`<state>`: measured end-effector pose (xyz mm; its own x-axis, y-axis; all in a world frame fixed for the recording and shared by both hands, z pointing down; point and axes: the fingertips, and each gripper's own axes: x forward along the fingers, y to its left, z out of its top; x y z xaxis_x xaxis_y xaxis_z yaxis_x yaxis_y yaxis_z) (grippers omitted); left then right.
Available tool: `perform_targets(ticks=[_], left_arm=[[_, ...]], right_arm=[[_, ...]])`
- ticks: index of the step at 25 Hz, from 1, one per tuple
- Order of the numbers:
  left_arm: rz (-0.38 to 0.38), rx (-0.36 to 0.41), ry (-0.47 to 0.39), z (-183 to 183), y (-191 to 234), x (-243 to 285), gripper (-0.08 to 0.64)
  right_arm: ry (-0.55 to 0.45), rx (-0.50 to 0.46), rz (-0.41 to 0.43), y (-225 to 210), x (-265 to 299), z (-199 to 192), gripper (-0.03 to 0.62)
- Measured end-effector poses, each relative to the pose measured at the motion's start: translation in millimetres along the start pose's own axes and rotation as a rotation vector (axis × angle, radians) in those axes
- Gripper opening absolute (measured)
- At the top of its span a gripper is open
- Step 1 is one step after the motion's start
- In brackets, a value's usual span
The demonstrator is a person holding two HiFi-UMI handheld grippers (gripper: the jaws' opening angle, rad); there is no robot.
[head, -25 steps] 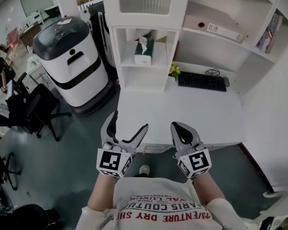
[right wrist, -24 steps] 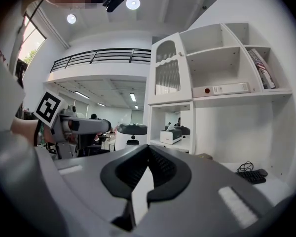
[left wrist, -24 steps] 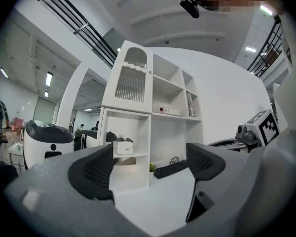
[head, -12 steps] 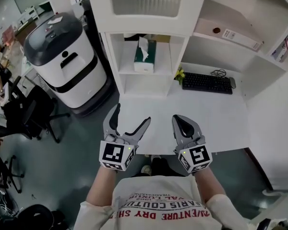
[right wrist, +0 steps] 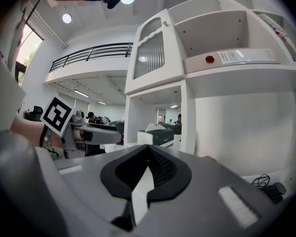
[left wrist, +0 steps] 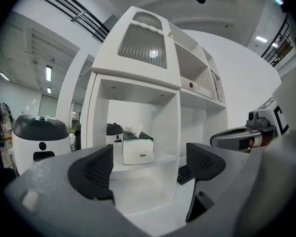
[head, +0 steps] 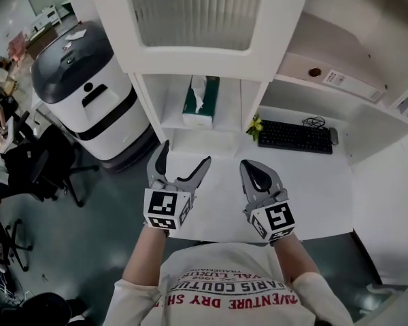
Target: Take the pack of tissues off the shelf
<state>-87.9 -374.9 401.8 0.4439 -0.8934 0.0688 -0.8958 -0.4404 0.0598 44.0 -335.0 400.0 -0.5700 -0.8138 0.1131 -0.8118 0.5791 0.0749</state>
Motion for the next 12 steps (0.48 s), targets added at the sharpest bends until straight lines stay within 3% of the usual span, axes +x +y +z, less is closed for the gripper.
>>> perform_targets(ticks=[12], left_arm=[[0.100, -0.012, 0.051, -12.4, 27.1, 99.7, 0.535]], right_arm=[[0.035, 0.037, 0.048, -58.7, 54.0, -8.5, 0.002]])
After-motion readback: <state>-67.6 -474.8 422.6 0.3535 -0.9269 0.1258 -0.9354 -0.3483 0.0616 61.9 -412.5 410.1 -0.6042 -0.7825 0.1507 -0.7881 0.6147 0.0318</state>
